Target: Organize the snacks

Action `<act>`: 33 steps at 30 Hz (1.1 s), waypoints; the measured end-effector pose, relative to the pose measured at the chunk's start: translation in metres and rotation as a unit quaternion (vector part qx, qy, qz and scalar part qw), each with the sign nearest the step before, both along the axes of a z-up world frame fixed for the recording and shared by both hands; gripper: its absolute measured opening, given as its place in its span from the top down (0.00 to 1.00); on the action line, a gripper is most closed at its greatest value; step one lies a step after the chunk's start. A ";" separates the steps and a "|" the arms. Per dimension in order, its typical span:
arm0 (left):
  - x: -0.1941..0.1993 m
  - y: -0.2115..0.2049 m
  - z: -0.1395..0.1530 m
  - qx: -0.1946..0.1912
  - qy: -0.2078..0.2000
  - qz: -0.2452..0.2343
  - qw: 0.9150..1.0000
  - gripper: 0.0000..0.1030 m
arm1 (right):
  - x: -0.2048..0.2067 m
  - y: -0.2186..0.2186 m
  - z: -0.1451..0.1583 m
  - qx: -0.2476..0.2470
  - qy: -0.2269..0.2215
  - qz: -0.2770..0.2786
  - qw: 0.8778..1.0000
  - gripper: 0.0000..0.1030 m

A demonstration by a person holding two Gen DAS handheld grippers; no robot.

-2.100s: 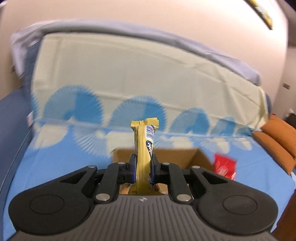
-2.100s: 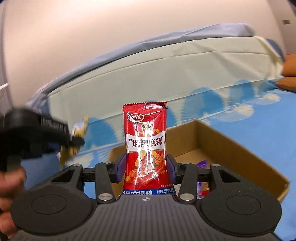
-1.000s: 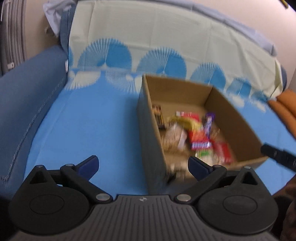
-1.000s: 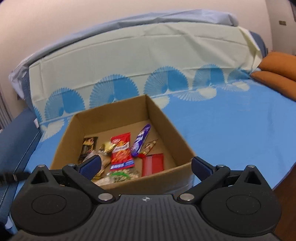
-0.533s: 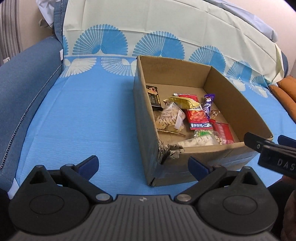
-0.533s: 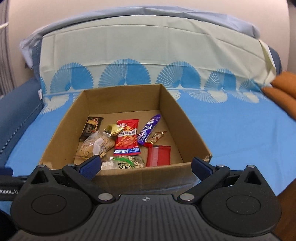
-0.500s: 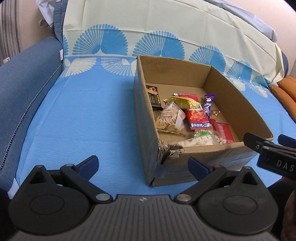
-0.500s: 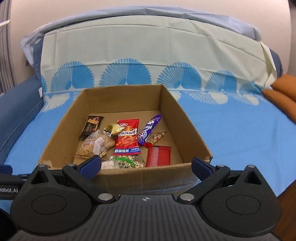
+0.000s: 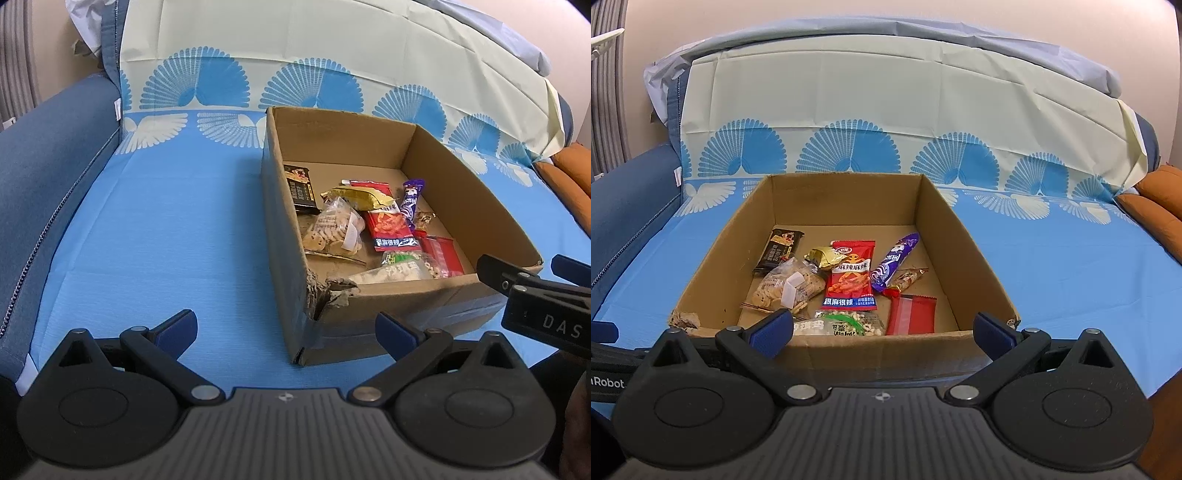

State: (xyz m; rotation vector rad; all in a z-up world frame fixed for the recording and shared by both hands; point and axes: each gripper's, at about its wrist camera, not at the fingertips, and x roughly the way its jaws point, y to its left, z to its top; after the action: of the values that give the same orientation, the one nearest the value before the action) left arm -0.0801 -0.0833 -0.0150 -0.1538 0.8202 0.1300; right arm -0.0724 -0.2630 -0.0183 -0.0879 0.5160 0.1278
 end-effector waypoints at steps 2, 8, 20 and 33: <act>0.001 -0.001 0.000 0.000 0.000 -0.002 1.000 0.01 | 0.000 0.000 0.000 -0.001 -0.001 0.001 1.000 0.01; 0.001 -0.002 0.000 0.000 0.001 -0.002 1.000 0.00 | 0.000 0.001 -0.001 -0.006 -0.004 0.003 1.000 0.01; 0.001 -0.003 -0.001 0.002 0.004 -0.004 1.000 0.00 | 0.000 0.004 -0.001 -0.014 -0.005 0.005 1.000 0.01; 0.002 -0.003 -0.001 0.002 0.004 -0.005 1.000 0.00 | 0.000 0.004 -0.001 -0.016 -0.006 0.005 1.000 0.01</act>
State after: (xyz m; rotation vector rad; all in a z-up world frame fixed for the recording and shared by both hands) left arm -0.0783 -0.0859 -0.0164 -0.1454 0.8291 0.1230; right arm -0.0726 -0.2592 -0.0192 -0.1223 0.5066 0.1284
